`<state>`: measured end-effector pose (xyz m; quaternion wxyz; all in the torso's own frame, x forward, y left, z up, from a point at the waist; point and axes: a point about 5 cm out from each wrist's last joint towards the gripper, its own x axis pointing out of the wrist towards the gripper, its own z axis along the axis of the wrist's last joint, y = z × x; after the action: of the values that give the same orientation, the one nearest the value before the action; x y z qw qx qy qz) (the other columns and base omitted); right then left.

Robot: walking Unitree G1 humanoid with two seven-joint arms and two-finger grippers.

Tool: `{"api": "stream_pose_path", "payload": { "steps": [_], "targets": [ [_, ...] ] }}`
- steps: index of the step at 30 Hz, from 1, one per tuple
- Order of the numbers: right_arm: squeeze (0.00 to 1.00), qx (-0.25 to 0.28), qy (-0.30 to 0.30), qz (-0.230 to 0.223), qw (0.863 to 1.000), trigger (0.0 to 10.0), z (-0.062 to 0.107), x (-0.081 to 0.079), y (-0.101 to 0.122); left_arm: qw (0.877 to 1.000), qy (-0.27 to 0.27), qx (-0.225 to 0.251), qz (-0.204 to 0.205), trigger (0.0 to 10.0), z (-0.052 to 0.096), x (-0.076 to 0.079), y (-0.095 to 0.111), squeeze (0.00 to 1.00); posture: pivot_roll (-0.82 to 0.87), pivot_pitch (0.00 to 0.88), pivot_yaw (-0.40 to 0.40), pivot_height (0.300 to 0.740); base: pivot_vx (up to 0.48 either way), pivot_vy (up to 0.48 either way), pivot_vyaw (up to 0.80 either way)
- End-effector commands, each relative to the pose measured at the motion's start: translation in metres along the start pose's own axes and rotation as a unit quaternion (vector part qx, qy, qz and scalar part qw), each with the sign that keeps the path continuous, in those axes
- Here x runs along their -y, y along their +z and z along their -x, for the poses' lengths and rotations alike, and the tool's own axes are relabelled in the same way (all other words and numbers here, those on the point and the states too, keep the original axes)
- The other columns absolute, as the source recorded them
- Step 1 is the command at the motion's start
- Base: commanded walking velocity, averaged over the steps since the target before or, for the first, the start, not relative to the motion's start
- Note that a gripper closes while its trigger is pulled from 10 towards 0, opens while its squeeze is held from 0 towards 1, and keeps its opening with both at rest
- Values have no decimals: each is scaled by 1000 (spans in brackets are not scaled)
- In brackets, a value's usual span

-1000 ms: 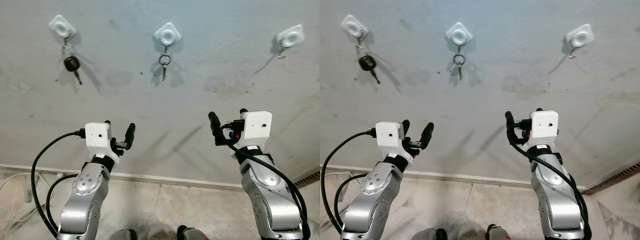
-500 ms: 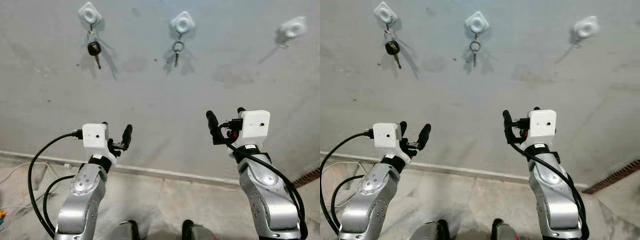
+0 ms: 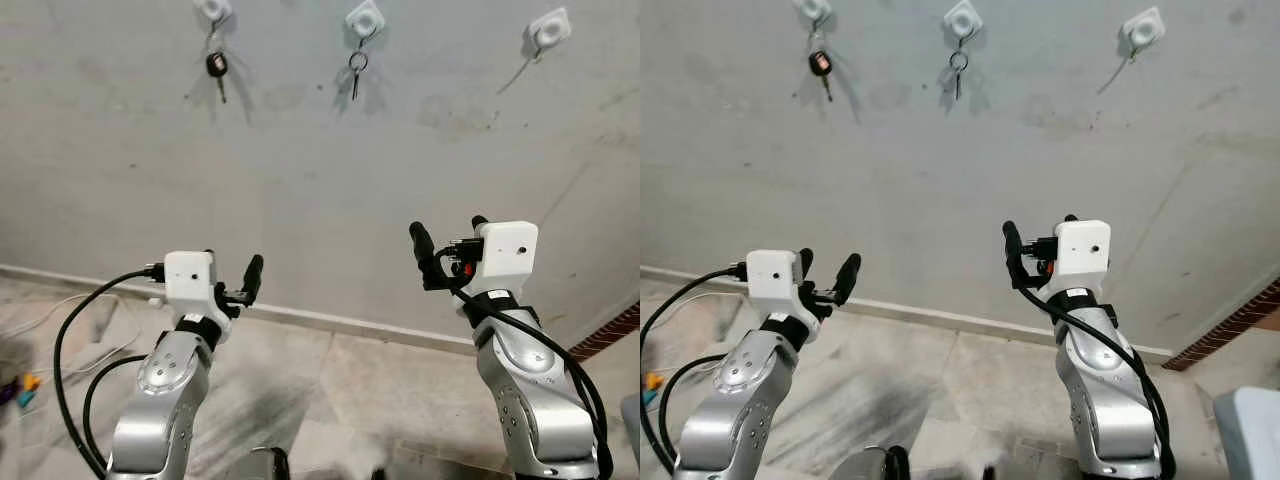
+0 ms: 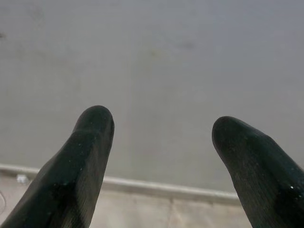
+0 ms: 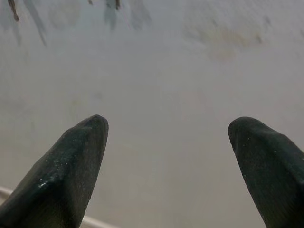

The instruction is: Hang keys on a hook

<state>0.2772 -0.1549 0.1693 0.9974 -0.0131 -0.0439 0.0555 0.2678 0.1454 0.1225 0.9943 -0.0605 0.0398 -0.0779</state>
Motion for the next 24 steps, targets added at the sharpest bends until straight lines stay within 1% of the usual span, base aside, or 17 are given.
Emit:
{"api": "stream_pose_path", "payload": {
  "steps": [1, 15, 24],
  "targets": [
    [0, -1, -6, 1, 1000, 10000, 1, 2, 0, 1000, -6, -2, -3, 10000, 0, 3, 1, 0, -65, 174, 35, 740, -307, 0, 0],
    [0, -8, -16, 0, 1000, 10000, 1, 7, -2, 1000, -10, -8, 2, 10000, -1, 4, -1, 0, -72, 176, 35, 740, -309, 0, 0],
    [0, -6, -19, -4, 1000, 10000, 0, 7, -2, 1000, -10, -8, 0, 10000, -1, 3, -1, 0, -67, 174, 39, 740, -310, 0, 0]
  ]
}}
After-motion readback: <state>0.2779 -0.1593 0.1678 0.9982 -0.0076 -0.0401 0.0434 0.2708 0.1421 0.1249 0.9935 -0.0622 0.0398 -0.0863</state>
